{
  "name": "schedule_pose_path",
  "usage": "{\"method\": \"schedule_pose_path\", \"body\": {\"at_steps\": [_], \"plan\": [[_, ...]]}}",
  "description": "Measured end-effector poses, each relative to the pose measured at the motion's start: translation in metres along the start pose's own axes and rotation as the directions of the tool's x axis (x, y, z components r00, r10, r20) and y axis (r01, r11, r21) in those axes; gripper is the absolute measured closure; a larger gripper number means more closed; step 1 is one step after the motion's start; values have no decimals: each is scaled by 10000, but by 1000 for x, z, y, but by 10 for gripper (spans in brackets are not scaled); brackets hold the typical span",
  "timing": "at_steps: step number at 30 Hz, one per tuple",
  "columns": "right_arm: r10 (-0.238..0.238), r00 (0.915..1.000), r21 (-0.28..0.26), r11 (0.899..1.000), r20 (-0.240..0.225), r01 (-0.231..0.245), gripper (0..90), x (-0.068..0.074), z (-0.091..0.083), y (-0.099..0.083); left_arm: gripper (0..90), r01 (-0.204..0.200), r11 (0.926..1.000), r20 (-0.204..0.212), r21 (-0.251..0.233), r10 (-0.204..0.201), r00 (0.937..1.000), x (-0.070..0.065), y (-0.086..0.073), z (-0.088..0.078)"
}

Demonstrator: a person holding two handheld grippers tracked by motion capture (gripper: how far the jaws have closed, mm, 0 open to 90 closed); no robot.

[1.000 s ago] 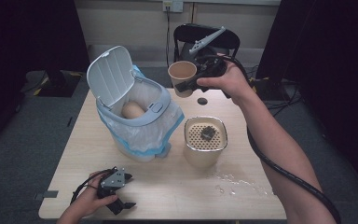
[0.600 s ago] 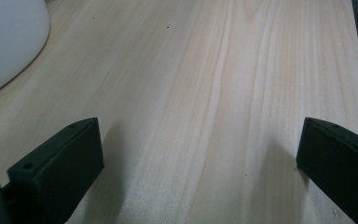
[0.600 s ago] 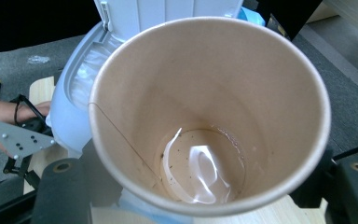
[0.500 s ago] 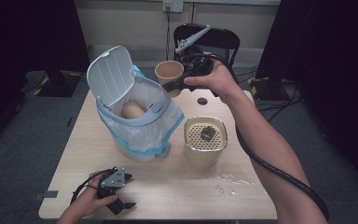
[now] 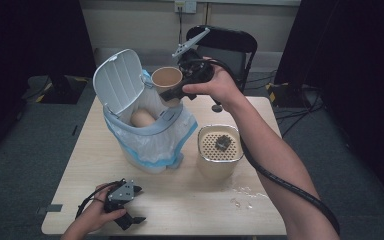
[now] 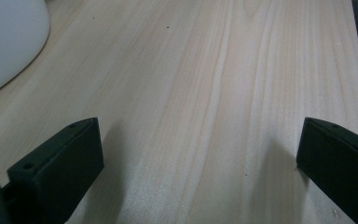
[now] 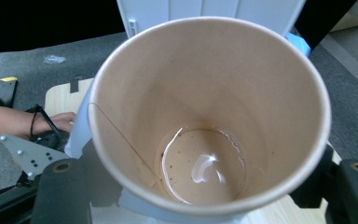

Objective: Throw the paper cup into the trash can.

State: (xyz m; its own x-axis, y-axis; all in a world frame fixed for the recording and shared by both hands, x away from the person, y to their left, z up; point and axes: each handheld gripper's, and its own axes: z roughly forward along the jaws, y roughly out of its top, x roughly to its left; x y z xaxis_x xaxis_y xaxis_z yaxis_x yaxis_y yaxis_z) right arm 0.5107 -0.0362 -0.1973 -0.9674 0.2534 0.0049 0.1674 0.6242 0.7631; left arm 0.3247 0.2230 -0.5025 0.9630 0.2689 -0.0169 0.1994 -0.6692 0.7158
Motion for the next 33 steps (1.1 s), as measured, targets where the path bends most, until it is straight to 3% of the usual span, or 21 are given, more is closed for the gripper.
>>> {"method": "schedule_pose_path", "body": {"at_steps": [20, 33], "plan": [[-78, 9990, 21, 10000, -431, 79, 283, 16, 39, 18, 0, -5, 10000, -10, 33, 5, 10000, 0, 0, 0], [49, 9980, 122, 9999, -626, -41, 282, 15, 74, 19, 0, -12, 10000, -5, 22, 12, 10000, 0, 0, 0]]}}
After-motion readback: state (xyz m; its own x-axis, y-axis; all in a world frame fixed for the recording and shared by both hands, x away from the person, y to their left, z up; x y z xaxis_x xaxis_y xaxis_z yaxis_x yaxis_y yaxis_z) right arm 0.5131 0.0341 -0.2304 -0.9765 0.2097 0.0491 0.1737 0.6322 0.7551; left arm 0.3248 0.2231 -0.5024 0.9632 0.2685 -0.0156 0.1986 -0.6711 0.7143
